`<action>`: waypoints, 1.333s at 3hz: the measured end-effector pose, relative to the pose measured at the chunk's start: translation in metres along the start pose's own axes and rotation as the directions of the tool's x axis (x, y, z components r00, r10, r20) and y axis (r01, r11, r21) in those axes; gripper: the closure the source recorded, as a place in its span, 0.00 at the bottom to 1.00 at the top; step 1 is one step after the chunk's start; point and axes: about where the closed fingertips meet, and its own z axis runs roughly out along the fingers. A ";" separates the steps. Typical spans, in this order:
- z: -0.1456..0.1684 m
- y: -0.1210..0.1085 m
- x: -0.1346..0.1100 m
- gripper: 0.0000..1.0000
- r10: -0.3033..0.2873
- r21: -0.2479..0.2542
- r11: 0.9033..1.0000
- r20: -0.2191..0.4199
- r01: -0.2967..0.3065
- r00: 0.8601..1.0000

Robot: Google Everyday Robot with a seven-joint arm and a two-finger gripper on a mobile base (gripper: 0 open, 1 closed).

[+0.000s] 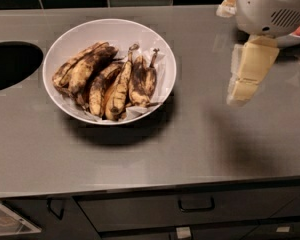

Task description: Pick banana from white bowl

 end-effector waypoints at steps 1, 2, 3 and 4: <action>-0.002 -0.003 -0.006 0.00 -0.014 0.012 1.000 0.009 0.014 1.000; -0.005 -0.021 -0.042 0.00 -0.124 0.037 0.992 0.023 0.123 0.992; 0.001 -0.040 -0.079 0.00 -0.224 0.047 0.974 0.064 0.221 0.972; 0.012 -0.050 -0.117 0.00 -0.325 0.039 0.946 0.106 0.323 0.940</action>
Offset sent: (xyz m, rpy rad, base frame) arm 0.0417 0.0884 0.0396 -0.0616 -0.1097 0.2760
